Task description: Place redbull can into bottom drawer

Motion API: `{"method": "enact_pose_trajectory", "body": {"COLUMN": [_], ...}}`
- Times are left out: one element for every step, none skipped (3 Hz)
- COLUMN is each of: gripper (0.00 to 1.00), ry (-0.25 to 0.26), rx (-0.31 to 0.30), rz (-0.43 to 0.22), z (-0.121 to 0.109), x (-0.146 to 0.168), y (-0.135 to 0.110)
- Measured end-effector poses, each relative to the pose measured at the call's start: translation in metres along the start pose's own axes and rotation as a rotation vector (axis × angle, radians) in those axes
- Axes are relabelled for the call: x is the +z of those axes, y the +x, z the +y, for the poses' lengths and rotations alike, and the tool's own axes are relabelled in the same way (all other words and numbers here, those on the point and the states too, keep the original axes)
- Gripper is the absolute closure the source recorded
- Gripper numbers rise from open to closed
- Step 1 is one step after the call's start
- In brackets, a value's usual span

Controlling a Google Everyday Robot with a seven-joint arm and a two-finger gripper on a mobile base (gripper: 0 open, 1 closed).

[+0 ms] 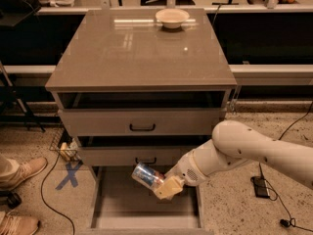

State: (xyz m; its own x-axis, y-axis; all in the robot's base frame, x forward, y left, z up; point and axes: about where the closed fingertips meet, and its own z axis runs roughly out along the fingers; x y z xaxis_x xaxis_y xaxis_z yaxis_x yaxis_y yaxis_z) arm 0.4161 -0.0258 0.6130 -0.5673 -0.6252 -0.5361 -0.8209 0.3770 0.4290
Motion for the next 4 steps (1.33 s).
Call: {"method": "enact_pose_trajectory", "body": {"gripper": [1.00,1.00,1.00,1.00], "ry": [-0.001,0.028,0.092,0.177], "rx": [0.001,0.021,0.049,0.100], "rz": [-0.001,-0.039,-0.102,-0.159], "z": [0.000,-0.024,-0.075,-0.136], "x": [0.001,0.020,0.065,0.108], "y": [0.000,0.010,0.029,0.030]}}
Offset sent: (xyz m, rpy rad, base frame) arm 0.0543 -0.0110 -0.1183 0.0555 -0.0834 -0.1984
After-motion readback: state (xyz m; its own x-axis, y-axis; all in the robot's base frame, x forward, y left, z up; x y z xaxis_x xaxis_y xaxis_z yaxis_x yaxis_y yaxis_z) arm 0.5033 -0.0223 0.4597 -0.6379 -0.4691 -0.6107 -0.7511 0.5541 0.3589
